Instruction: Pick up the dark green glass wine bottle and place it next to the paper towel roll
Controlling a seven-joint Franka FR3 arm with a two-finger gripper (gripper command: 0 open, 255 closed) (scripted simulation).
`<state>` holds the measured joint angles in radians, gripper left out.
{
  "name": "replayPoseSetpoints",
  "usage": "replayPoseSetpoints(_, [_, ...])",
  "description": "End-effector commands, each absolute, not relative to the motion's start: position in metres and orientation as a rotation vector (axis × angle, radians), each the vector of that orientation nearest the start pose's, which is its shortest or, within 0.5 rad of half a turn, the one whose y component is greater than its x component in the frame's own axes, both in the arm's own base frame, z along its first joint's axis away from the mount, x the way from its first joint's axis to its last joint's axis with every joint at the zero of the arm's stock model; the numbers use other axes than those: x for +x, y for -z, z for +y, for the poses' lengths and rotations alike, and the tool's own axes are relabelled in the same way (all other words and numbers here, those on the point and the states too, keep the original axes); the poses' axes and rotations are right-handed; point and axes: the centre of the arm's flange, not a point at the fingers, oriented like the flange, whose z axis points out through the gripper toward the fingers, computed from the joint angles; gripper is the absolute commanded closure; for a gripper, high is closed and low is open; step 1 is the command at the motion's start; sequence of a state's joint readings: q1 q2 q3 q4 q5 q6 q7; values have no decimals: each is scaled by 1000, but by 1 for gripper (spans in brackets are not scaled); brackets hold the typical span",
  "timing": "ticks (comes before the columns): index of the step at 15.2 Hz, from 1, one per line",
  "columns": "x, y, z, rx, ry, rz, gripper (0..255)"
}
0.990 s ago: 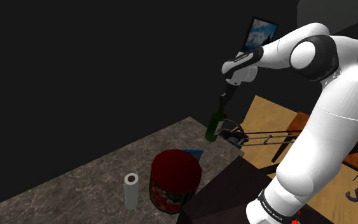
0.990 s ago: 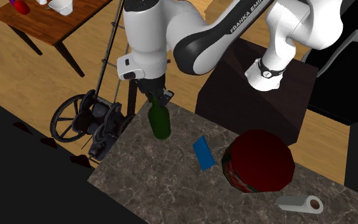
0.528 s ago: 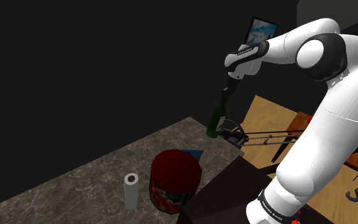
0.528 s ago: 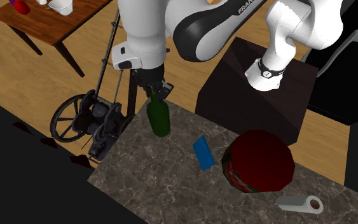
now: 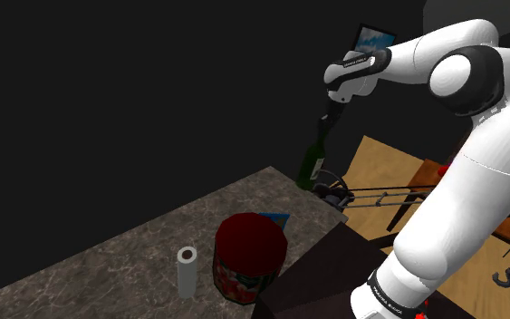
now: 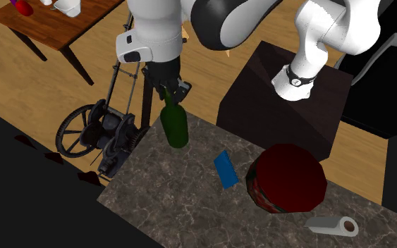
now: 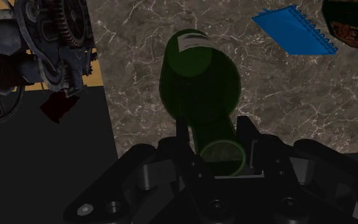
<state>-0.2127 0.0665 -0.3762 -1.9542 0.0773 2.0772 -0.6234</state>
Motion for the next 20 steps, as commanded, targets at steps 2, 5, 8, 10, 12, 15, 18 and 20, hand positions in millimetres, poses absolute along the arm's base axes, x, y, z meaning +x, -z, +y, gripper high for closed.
replayPoseSetpoints(2, [484, -467, -315, -3138, 119, -1, 255])
replayPoseSetpoints(5, [484, -483, -315, -3138, 119, -1, 255])
replayPoseSetpoints(8, [484, -499, -315, -3138, 119, -1, 255])
replayPoseSetpoints(10, [484, -509, -315, -3138, 119, -1, 255])
replayPoseSetpoints(12, [484, -520, -315, -3138, 119, -1, 255])
replayPoseSetpoints(15, [484, -536, -315, -3138, 119, -1, 255])
replayPoseSetpoints(18, [484, -552, -315, -3138, 119, -1, 255])
replayPoseSetpoints(20, [484, -562, -315, -3138, 119, -1, 255])
